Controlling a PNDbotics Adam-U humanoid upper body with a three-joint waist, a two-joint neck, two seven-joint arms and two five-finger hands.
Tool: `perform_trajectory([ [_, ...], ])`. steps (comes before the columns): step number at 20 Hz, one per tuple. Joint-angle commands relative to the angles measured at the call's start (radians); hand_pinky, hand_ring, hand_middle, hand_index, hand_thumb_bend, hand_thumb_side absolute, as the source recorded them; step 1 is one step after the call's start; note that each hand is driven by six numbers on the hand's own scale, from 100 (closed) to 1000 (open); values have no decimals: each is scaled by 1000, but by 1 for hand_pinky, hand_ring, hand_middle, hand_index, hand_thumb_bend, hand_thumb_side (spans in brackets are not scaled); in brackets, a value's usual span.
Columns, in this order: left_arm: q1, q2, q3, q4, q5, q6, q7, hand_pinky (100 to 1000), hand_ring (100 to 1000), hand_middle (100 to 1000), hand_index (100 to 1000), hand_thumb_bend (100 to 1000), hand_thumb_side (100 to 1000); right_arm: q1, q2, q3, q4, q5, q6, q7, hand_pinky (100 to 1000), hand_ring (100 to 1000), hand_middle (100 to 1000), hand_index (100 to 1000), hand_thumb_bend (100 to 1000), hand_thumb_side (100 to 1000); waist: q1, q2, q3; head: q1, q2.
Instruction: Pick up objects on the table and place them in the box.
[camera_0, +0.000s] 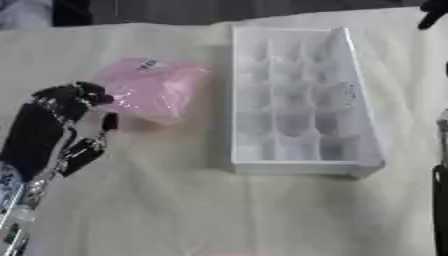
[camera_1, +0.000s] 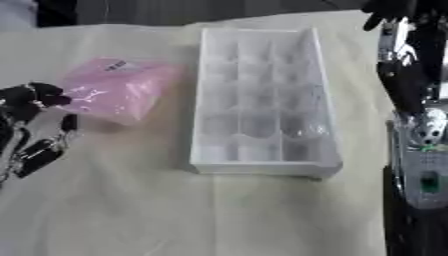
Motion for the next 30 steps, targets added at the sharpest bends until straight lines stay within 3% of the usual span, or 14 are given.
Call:
perform_trajectory([
  [1,-27,23,17,-16,32,7,13,100,100,349,501,100,100,-15,0,-4,-19,5,-3,-9,344,493,635,665,100,524,1,-17,-4,-3,-4],
  [6,-45,20,15,-14,30,21,-32,100,100,351,508,100,100,-20,2,-3,-19,5,-3,-19,343,493,633,663,100,526,4,-17,-12,-3,-4],
  [7,-45,20,14,-17,23,19,-38,100,100,385,525,100,100,-20,2,-2,-19,5,-3,-20,343,492,633,663,100,529,4,-17,-12,-3,-4],
  [14,-48,24,13,-28,15,-5,-33,100,100,387,529,100,100,-20,-1,-1,-19,4,-3,-22,342,491,632,662,100,529,7,-12,-13,-2,-4],
  [15,-48,26,13,-28,14,-7,-34,143,236,478,599,238,100,-20,-1,0,-19,4,-3,-22,342,491,632,662,100,530,8,-12,-13,-2,-4],
  [17,-51,33,13,-22,-4,-12,-62,418,524,706,796,580,100,-20,-2,0,-19,3,-3,-22,342,491,632,662,100,531,8,-11,-13,0,-4],
  [18,-53,40,12,-12,-24,-15,-101,552,652,797,877,701,100,-20,-3,0,-19,3,-3,-21,342,491,632,662,100,530,8,-10,-13,1,-4],
  [19,-56,43,11,-8,-41,-16,-140,636,737,853,923,752,100,-20,-4,0,-19,3,-3,-21,342,491,632,662,100,531,9,-9,-13,1,-4],
  [21,-59,48,5,-2,-64,-24,-229,813,873,953,1000,829,114,-20,-5,1,-19,3,-4,-20,341,491,632,663,100,531,9,-6,-13,0,-4],
  [23,-63,59,0,-3,-66,-37,-318,926,959,1000,1000,870,232,-20,-6,1,-19,3,-4,-19,341,490,633,663,100,530,11,-5,-14,-1,-4],
  [26,-73,76,0,-21,-54,-54,-421,946,988,1000,1000,893,308,-19,-9,1,-19,3,-4,-17,341,490,633,663,100,529,13,-3,-12,-2,-4],
  [30,-84,86,2,-44,-38,-65,-505,932,977,1000,1000,891,320,-19,-10,2,-19,2,-5,-15,341,490,633,663,100,529,15,0,-12,-4,-4],
])
